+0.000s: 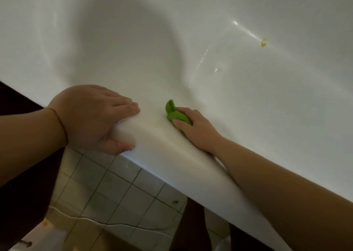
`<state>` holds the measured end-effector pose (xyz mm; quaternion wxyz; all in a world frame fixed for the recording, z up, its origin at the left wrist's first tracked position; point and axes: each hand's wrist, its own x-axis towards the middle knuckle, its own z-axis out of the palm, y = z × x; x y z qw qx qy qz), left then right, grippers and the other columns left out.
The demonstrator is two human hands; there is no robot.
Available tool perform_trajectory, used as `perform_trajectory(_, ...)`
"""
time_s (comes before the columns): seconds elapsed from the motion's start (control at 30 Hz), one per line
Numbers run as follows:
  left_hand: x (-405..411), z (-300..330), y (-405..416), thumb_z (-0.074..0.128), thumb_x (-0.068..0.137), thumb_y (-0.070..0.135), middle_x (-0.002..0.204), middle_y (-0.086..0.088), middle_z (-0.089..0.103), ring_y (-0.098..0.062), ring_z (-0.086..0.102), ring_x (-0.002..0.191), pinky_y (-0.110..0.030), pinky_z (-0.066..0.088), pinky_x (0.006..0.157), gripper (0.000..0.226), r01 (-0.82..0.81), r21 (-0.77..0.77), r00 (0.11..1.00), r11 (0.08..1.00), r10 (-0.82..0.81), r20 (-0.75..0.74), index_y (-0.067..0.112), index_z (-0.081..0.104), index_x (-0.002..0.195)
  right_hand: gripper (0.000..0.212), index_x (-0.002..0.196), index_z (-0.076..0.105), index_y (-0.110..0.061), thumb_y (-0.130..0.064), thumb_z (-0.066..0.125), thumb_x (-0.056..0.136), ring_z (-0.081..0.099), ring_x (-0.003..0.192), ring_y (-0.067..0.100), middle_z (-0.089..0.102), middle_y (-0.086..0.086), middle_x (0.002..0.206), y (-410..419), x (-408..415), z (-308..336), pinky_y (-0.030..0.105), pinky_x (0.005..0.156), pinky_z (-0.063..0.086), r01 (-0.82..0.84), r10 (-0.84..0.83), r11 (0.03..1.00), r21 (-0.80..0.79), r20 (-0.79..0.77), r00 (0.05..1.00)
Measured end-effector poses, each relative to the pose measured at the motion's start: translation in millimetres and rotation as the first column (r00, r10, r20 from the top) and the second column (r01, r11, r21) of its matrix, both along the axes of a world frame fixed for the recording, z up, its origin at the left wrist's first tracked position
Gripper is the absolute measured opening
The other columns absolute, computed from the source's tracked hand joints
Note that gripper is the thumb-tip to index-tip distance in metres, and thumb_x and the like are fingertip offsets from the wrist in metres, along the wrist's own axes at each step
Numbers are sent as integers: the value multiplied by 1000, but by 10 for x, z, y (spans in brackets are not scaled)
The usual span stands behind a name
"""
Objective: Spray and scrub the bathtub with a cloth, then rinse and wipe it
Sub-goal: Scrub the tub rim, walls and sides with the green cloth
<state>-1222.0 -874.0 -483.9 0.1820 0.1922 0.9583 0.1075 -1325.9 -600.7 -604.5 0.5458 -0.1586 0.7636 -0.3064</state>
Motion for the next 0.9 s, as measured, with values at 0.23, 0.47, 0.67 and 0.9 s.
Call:
perform_trajectory(0.23, -22, -9, -95, 33, 88, 87, 126, -12, 72, -34, 73, 109, -52, 59, 91, 94, 3, -39, 999, 999, -1, 42, 10, 69, 130, 38, 133, 52, -50, -37, 65, 100, 55, 115, 4, 58, -13, 128, 869, -18, 375, 19, 95, 37, 87, -91, 994, 67, 60, 994)
perform_trajectory(0.47, -40, 4, -185, 31, 87, 87, 127, -10, 72, -32, 73, 110, -50, 58, 93, 94, 12, -51, 999, 999, -10, 43, 12, 71, 129, 23, 102, 73, -20, -35, 56, 99, 60, 65, 10, 69, -8, 79, 82, -123, 94, 29, 71, 46, 216, -246, 963, 163, 193, 950)
perform_trajectory(0.67, -60, 29, -264, 47, 80, 84, 123, -7, 74, -33, 74, 106, -48, 57, 93, 87, 12, -71, 999, 997, -9, 45, 14, 73, 125, 7, 94, 74, -26, -32, 70, 96, 60, 64, 0, 70, -8, 81, 83, 8, 589, 10, 58, 45, 317, -315, 948, 0, 119, 941)
perform_trajectory(0.9, -59, 22, -310, 47, 78, 85, 122, -6, 75, -31, 74, 107, -46, 56, 96, 88, 3, -76, 999, 997, 0, 48, 15, 75, 123, 28, 122, 56, -28, -14, 55, 98, 62, 84, 6, 69, -2, 105, 638, -86, 474, 19, 66, 43, 275, -306, 916, 292, 62, 950)
